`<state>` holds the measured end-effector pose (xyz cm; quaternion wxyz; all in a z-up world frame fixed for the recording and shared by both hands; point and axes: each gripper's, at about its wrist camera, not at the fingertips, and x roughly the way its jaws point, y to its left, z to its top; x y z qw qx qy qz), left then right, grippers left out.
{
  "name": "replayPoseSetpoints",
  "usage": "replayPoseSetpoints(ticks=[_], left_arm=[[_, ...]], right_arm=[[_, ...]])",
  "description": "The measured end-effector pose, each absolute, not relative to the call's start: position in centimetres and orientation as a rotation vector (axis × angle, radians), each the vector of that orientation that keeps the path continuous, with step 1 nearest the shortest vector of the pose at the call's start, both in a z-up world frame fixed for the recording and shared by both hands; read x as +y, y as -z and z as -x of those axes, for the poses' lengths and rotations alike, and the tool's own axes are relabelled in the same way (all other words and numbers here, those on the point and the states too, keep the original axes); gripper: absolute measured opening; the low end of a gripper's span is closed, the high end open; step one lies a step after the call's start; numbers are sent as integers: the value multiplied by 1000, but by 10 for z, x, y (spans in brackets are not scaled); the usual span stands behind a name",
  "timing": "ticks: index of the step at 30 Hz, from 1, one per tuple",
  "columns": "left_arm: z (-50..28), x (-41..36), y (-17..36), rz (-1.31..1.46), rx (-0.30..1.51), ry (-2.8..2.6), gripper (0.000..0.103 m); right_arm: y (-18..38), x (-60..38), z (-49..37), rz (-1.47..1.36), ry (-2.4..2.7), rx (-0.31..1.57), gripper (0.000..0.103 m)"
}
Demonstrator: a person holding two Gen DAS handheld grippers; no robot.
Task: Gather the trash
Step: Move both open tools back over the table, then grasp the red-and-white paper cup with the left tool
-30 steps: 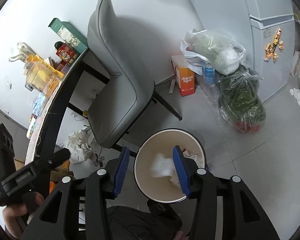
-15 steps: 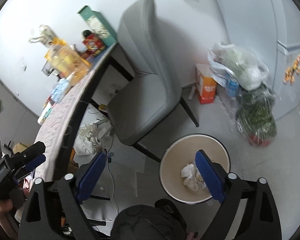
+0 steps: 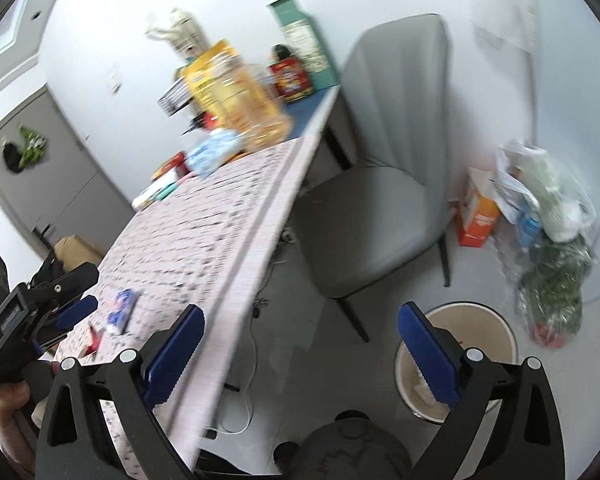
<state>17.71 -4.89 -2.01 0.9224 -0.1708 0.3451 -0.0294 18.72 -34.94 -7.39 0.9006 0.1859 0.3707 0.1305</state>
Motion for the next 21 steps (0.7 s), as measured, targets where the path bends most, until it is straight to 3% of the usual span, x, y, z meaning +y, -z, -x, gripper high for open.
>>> replayPoseSetpoints(ticks=[13, 21], left_arm=[[-131, 75, 35, 453, 662, -156, 97], [-120, 113, 64, 433, 739, -287, 96]], right_arm=[[52, -218, -187, -248, -456, 801, 95], [55, -166, -187, -173, -513, 843, 95]])
